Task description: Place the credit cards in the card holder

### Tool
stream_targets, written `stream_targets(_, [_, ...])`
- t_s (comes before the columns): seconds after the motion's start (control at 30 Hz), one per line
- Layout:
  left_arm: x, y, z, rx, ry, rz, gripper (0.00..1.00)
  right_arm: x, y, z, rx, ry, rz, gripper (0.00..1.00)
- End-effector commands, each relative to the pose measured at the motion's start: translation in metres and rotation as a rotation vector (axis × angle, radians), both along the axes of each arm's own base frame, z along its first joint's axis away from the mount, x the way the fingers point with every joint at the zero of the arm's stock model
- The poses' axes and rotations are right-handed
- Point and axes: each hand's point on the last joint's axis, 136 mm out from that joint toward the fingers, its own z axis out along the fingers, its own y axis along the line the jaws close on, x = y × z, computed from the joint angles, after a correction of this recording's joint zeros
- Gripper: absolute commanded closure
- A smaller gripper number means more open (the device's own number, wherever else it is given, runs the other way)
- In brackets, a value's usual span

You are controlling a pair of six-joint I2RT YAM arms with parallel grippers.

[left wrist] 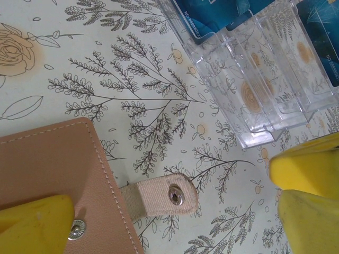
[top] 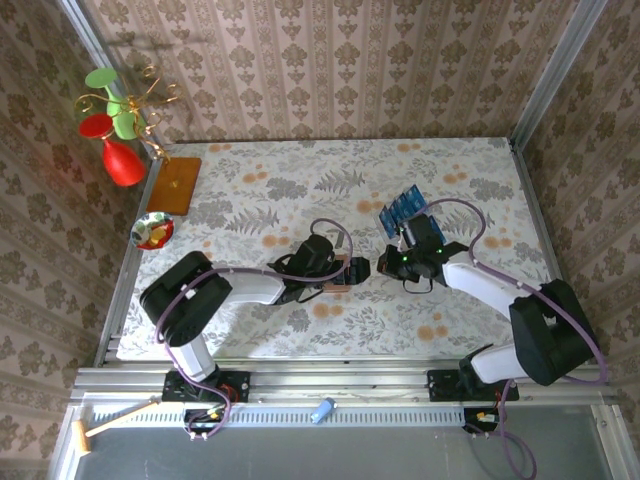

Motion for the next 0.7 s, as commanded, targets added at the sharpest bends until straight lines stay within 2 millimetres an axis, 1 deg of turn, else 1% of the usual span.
stream_targets(0.0, [-0.003,0.000,0.007,0.048,-0.007,-0.023,0.00,-0.007,-0.005,0.004,-0.003,0.001,0.000,0.97])
stream_targets(0.13, [0.002,0.003,0.035,0.051,-0.050,-0.037,0.00,-0.008,0.002,0.008,0.037,-0.009,0.014,0.96])
stream_targets(0.27, [0.011,0.012,0.055,0.035,-0.075,-0.020,0.00,-0.010,0.013,0.011,0.056,-0.012,0.036,0.96])
stream_targets(0.43, [0.022,0.029,0.068,0.012,-0.090,0.023,0.00,-0.011,0.038,0.019,0.067,-0.030,0.083,0.96])
stream_targets(0.53, [0.032,0.047,0.076,-0.002,-0.097,0.069,0.00,-0.012,0.060,0.027,0.067,-0.048,0.127,0.96])
stream_targets(0.63, [0.044,0.072,0.084,-0.004,-0.105,0.132,0.00,-0.013,0.084,0.028,0.063,-0.046,0.174,0.96])
stream_targets(0.67, [0.049,0.083,0.085,0.006,-0.103,0.158,0.00,-0.012,0.093,0.032,0.065,-0.056,0.189,0.96])
